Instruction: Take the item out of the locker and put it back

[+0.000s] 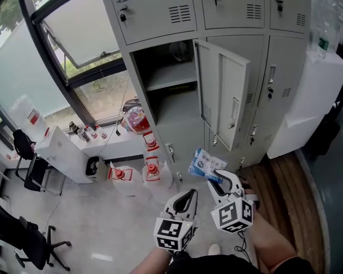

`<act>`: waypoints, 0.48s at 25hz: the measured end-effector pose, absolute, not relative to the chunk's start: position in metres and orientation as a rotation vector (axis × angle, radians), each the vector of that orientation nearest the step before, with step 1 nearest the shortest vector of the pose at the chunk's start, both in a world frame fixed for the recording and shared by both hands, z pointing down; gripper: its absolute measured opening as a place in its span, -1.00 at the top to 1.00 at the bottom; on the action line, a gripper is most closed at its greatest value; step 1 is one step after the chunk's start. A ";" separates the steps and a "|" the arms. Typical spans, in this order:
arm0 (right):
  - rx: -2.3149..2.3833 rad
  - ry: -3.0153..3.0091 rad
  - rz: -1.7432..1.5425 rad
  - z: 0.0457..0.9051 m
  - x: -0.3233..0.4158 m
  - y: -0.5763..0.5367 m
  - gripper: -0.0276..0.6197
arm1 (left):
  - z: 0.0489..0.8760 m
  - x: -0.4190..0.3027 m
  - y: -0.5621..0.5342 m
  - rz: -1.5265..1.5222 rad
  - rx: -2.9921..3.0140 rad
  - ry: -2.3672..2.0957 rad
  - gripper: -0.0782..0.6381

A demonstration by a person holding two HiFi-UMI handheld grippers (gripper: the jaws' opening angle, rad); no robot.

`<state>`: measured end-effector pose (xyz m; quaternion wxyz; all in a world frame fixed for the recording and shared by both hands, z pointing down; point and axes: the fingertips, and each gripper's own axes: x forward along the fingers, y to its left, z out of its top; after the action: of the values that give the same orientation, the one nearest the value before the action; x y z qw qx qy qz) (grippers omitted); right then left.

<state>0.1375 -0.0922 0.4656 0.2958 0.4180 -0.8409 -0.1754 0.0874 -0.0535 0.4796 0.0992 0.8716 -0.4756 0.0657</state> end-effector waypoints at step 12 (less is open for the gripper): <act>1.105 -2.244 -0.495 0.456 0.129 -0.083 0.41 | 0.470 0.081 -0.045 0.184 2.587 -1.425 0.73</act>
<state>0.1288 -0.0829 0.4564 0.2916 0.4146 -0.8417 -0.1857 0.0806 -0.0450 0.4700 0.0911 0.8706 -0.4795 0.0620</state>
